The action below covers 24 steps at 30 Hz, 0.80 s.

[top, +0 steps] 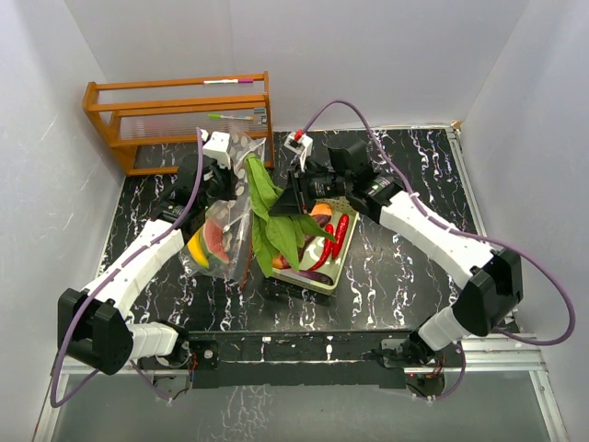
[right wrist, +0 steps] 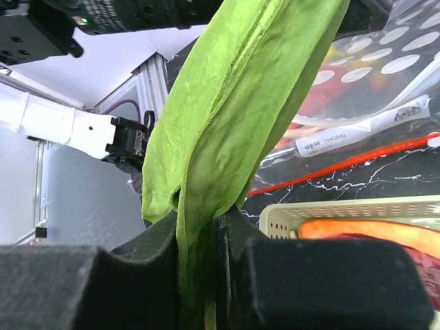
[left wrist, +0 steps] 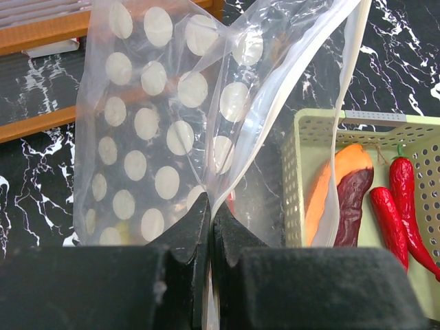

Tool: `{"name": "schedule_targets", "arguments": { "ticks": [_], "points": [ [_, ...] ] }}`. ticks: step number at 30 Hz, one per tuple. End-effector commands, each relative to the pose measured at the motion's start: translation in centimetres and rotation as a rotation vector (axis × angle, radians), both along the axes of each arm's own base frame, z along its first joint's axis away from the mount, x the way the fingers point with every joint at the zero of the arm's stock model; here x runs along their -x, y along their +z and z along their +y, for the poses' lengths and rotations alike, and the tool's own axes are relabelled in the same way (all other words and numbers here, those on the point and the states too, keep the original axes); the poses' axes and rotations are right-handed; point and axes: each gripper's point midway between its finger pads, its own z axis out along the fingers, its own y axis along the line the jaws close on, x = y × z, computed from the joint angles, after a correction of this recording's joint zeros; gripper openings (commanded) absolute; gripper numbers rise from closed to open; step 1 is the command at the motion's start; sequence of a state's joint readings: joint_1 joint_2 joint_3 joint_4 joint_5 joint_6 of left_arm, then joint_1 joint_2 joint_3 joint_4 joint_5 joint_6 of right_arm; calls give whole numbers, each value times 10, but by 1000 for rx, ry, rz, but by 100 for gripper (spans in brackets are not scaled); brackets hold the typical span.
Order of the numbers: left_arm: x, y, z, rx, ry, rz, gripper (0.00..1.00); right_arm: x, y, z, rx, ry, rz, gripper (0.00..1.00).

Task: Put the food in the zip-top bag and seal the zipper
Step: Place the fake vegetable in the zipper food storage bag.

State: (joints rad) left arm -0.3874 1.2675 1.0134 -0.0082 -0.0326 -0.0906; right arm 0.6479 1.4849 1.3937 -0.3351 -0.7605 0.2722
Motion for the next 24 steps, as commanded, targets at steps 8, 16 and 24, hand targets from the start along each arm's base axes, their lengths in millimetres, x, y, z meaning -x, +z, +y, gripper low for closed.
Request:
{"name": "schedule_targets", "arguments": {
  "ticks": [8,16,24],
  "points": [
    [1,18,-3,41,-12,-46,0,-22,-44,24,19,15,103,8],
    [1,18,-4,45,-16,-51,0,-38,-59,23,81,-69,173,8],
    [4,19,-8,66,-36,-53,0,-101,-24,53,-18,-165,373,8]
  ]
}}
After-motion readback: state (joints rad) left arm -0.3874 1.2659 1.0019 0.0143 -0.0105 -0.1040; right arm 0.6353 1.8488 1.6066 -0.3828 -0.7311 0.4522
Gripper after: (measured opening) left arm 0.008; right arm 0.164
